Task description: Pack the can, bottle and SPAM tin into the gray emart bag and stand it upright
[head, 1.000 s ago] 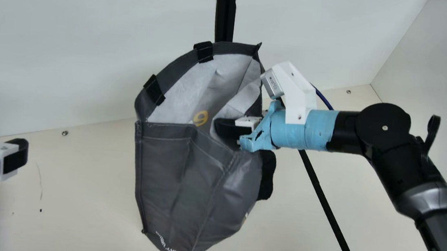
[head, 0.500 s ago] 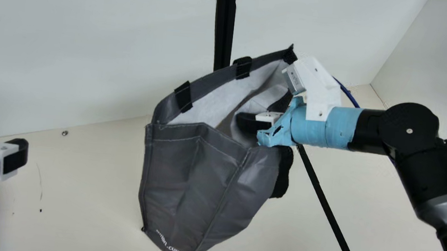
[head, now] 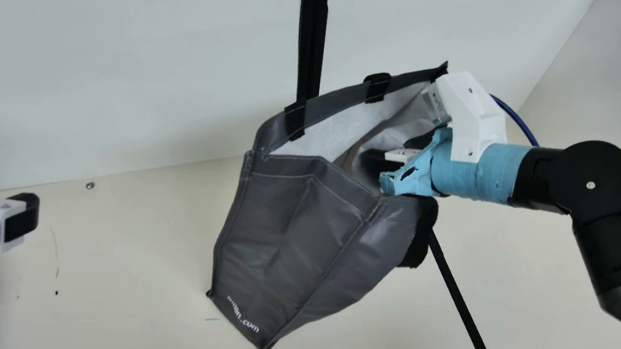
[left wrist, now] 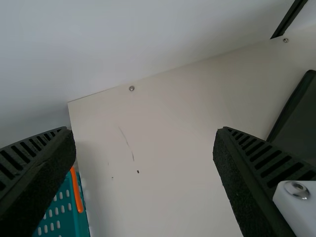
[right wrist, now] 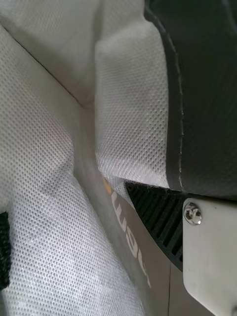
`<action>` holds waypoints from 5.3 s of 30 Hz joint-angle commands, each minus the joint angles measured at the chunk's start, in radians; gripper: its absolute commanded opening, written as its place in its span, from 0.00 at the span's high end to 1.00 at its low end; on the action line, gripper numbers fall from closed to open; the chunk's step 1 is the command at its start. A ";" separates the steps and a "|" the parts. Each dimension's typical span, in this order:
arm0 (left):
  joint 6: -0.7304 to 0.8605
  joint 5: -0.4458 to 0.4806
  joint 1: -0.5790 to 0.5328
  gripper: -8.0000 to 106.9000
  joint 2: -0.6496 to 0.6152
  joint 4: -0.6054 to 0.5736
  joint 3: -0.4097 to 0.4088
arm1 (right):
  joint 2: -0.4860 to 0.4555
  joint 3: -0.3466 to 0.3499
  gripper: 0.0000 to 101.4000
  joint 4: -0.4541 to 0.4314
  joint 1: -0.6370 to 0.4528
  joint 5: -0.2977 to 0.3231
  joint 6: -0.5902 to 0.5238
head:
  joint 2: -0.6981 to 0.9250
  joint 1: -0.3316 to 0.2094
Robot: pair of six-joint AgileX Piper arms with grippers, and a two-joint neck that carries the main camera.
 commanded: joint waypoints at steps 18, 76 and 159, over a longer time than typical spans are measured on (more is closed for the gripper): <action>0.000 0.000 0.000 0.15 0.000 0.000 0.000 | 0.004 -0.151 1.00 -0.337 -0.033 0.091 0.192 | -0.002 -0.023; 0.000 0.000 0.000 0.15 0.000 0.000 0.000 | -0.080 -0.131 1.00 -0.627 -0.637 0.244 0.010 | -0.002 -0.023; 0.000 0.000 0.000 0.15 0.000 0.000 0.000 | 0.545 -0.934 0.37 -0.241 -0.397 0.180 0.199 | -0.002 -0.023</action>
